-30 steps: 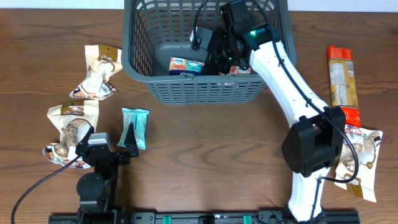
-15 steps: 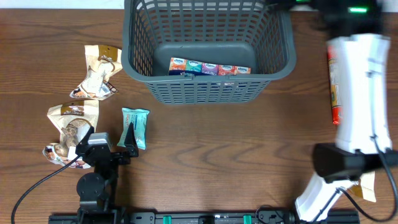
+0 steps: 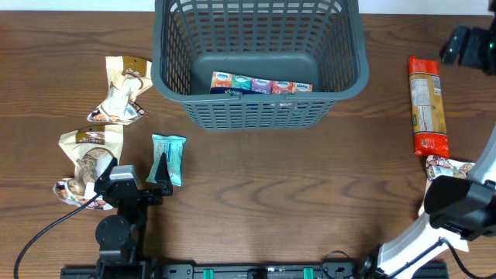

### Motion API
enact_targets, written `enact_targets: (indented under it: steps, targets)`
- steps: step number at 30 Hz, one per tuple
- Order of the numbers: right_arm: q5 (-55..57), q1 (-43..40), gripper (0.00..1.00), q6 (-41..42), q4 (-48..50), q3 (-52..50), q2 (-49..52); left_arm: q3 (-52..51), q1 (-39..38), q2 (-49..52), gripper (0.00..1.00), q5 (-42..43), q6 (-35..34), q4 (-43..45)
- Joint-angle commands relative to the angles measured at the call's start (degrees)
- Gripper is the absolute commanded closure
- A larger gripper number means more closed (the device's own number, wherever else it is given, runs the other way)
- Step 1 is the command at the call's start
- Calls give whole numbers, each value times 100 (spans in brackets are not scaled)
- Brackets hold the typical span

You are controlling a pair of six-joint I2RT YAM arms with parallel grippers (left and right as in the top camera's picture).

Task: Pack container
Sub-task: 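Release the multipack and withdraw the right gripper to the right, then grasp the red-and-tan long package with the right gripper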

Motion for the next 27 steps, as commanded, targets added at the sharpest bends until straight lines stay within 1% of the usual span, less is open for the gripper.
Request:
enact_targets:
  steps: [1, 6, 10, 13, 18, 27]
  targets:
    - [92, -221, 1, -39, 0, -662, 44, -101, -22, 2, 1, -22, -37, -223]
    - [-98, -411, 1, -780, 605, -1969, 46, -101, -22, 2, 1, -22, -37, -223]
    - [-98, -433, 1, -1104, 1504, -2736, 57, -101, -22, 2, 1, -22, -37, -223]
    - [-101, -411, 1, -1314, 1814, -2830, 223, -101, -22, 2, 1, -24, -37, -223]
    - [-98, -328, 1, -1797, 1897, -2820, 710, -101, -22, 2, 1, -22, -37, -223]
    - [-101, -326, 1, -1987, 2312, -2721, 1261, -101, -22, 2, 1, -22, -37, -223]
